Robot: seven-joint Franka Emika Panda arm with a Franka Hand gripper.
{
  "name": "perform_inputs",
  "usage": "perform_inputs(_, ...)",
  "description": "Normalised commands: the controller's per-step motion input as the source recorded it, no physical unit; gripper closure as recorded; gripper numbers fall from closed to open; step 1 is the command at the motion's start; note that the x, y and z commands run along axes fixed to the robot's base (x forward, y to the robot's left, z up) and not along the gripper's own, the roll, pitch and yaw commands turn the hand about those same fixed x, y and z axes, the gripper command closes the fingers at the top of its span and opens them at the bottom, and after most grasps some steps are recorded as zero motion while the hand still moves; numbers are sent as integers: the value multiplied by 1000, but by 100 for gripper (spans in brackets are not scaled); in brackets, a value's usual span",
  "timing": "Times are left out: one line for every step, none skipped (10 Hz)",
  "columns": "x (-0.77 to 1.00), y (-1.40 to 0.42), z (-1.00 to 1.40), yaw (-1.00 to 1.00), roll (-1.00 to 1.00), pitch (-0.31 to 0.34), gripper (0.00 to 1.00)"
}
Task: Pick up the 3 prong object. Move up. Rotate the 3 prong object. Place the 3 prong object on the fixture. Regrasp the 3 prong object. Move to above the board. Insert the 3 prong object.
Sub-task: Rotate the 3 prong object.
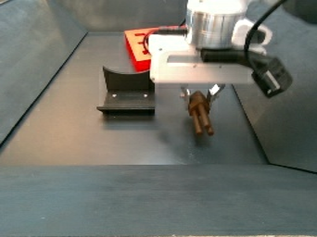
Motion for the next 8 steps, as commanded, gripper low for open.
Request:
perform_inputs(39, 1, -414, 24, -32, -29, 100)
perform_inputs(38, 1, -240, 24, -36, -34, 100)
perform_inputs(0, 0, 0, 0, 0, 0, 0)
perform_inputs(0, 0, 1000, 0, 0, 0, 0)
perform_inputs(-4, -1, 1000, 0, -1, 6, 0)
perform_inputs(-15, -1, 1000, -4, -1, 30, 0)
perform_inputs(-14, 1, 1000, -7, 0, 42, 0)
perform_inputs(-15, 4, 1000, -13, 4, 56, 0)
